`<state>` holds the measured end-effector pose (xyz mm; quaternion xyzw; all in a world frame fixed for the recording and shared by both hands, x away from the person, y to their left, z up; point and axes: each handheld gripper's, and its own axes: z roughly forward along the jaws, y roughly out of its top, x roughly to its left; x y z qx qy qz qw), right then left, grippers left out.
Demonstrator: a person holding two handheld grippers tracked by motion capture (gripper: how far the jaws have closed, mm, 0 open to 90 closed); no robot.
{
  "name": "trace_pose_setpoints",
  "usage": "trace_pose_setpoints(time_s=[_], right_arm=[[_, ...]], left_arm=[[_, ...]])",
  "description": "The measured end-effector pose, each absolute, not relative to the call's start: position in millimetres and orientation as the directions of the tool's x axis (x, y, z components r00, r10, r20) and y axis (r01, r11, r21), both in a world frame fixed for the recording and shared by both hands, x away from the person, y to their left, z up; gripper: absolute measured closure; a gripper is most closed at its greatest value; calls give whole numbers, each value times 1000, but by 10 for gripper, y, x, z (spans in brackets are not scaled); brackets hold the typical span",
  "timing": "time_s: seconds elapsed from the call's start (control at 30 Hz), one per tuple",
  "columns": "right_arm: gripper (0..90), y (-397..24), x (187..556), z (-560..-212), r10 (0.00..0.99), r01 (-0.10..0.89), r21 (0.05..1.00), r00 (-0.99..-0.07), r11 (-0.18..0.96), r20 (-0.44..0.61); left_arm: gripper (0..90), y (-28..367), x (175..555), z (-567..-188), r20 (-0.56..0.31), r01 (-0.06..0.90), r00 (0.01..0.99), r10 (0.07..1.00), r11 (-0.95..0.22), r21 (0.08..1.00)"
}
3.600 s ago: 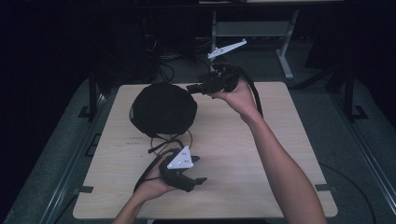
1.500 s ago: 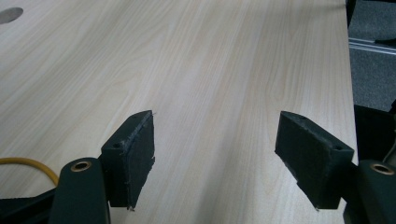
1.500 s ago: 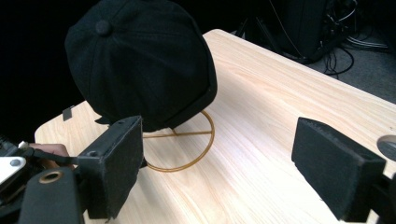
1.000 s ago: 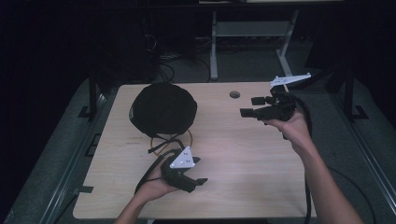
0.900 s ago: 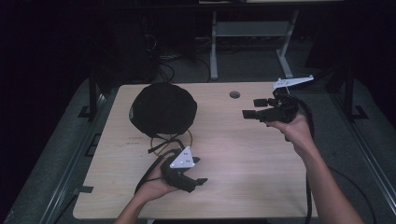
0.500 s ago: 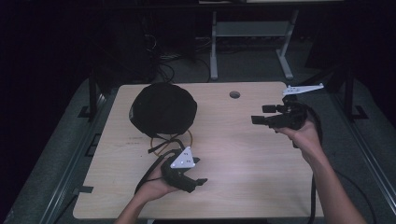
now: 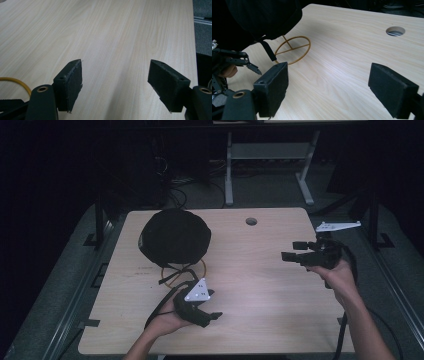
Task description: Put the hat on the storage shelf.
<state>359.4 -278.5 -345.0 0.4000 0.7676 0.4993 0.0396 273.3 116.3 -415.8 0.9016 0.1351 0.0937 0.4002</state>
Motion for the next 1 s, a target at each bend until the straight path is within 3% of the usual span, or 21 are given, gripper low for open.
trace_pose_setpoints(time_s=[1.0], right_arm=[[153, -3120, 3149, -3936, 667, 620, 768, -642, 162, 377]], left_arm=[[260, 1163, 2738, -4191, 36, 190, 947, 319, -646, 739]])
